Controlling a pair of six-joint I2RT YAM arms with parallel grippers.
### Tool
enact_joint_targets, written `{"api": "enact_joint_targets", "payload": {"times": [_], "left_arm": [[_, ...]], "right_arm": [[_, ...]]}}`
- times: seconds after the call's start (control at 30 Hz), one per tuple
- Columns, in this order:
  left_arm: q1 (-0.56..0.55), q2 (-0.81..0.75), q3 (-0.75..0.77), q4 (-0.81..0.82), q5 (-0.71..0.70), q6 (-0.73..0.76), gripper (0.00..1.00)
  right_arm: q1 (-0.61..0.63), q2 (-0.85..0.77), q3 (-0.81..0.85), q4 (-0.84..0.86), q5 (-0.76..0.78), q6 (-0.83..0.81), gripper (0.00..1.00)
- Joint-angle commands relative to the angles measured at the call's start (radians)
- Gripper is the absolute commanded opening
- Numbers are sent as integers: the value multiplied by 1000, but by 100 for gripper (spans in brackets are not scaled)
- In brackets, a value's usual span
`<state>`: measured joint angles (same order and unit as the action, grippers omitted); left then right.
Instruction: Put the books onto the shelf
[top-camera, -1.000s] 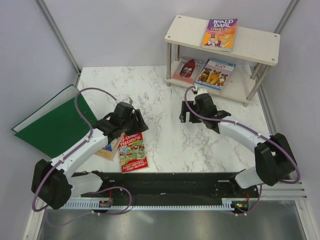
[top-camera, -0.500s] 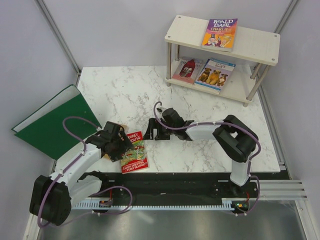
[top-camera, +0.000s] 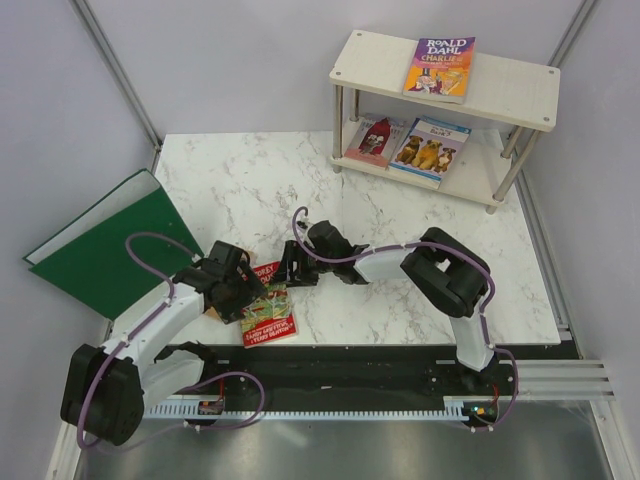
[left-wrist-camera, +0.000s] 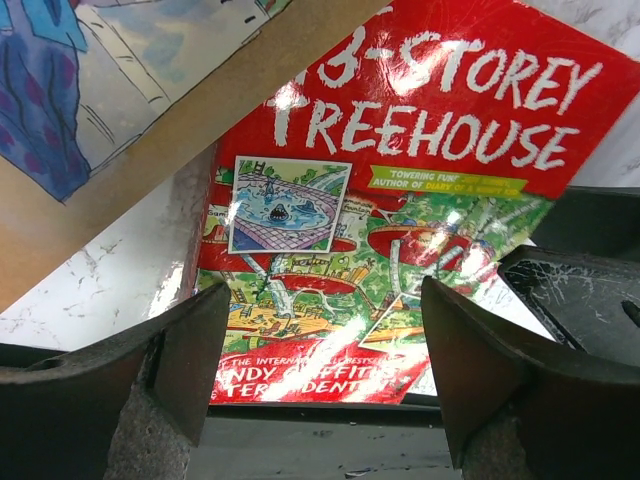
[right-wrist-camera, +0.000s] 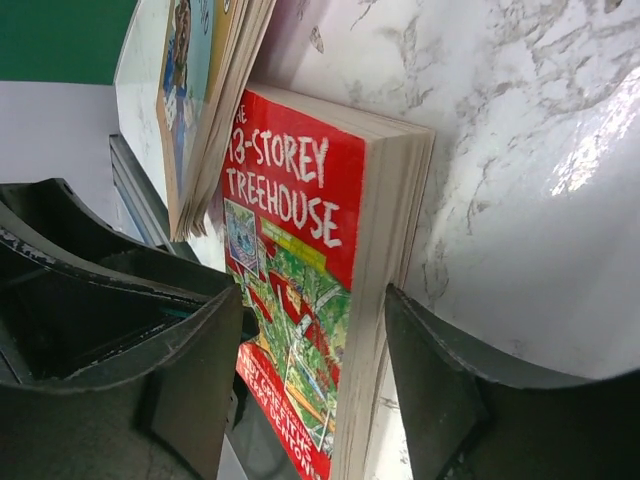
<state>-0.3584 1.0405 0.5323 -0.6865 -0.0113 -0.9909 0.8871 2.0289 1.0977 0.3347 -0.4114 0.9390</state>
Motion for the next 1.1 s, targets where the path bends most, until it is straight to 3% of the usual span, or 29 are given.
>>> {"api": "enact_joint_targets", "payload": {"times": [0.0, 0.1, 0.23, 0.37, 0.6, 0.73, 0.9, 1.07], "left_arm": [[1, 53, -41, -51, -53, 8, 86], [1, 50, -41, -50, -50, 8, 86], [1, 47, -43, -47, -42, 11, 86], [1, 27, -46, -41, -30, 11, 85], [1, -128, -2, -1, -18, 99, 85], [2, -238, -24, 168, 56, 237, 85], [3, -316, -139, 535, 226, 256, 86], [1, -241, -291, 936, 424, 206, 86]], "right_arm": [[32, -21, 41, 111, -93, 61, 63], [39, -22, 41, 158, -115, 87, 54], [46, -4, 45, 152, -115, 89, 16], [41, -13, 30, 101, -83, 57, 0], [-81, -123, -30, -20, -59, -71, 0], [-204, -219, -129, -17, -162, -121, 0], [-319, -355, -163, -71, -273, -189, 0], [-349, -438, -136, -100, -378, -187, 0]]}}
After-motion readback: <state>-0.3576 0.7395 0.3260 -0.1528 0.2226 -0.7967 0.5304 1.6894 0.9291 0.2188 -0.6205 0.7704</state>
